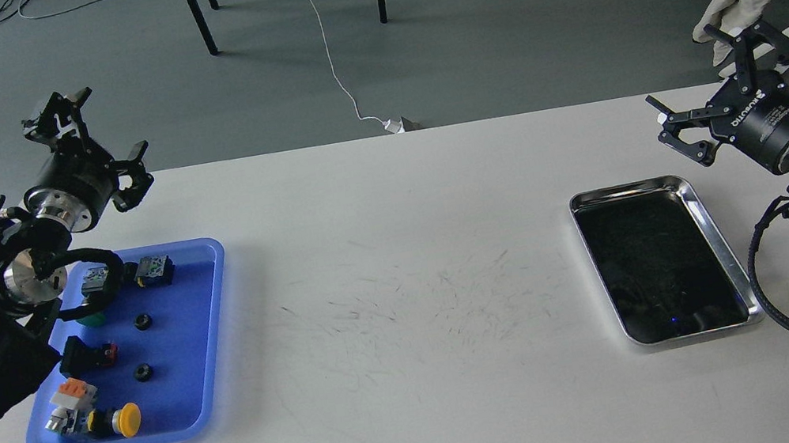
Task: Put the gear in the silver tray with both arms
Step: 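Raise the left gripper and move it over the blue tray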
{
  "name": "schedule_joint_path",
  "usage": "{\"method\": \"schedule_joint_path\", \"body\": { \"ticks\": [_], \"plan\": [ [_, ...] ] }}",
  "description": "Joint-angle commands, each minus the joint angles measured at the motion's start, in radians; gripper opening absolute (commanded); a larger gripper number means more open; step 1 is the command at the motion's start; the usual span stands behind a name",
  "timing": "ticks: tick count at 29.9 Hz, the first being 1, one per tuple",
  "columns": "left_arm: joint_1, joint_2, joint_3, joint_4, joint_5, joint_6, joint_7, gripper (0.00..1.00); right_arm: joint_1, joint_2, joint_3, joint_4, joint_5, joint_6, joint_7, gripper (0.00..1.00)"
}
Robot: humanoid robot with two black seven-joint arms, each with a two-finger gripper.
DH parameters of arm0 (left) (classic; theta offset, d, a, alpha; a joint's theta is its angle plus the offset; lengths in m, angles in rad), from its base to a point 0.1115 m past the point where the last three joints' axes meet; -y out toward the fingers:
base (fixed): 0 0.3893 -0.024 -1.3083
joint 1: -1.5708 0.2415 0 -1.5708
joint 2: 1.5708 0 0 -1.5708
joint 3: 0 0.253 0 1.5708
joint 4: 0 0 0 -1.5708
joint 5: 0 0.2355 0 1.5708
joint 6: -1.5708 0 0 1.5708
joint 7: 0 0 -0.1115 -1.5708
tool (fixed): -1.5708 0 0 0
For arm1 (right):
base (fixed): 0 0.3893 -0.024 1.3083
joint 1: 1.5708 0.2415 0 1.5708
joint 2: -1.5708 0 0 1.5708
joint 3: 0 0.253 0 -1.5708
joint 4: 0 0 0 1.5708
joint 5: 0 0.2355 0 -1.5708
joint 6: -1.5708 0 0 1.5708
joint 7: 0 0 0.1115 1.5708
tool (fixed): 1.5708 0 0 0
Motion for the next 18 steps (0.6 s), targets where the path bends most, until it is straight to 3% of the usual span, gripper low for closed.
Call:
{"method": "schedule_joint_path", "body": {
  "ticks": [1,18],
  "plan": [
    [-0.003,0.001,-0.015,0.0,-0.013,0.005,-0.023,0.98,-0.028,-0.001,0.048,0.003,0.001,0.007,-0.002,0.99],
    [0.0,0.007,0.007,-0.001,0.007,-0.027,-0.023,0.98,-0.03,0.003,0.053,0.0,-0.005,0.03,-0.002,0.99]
  ]
}}
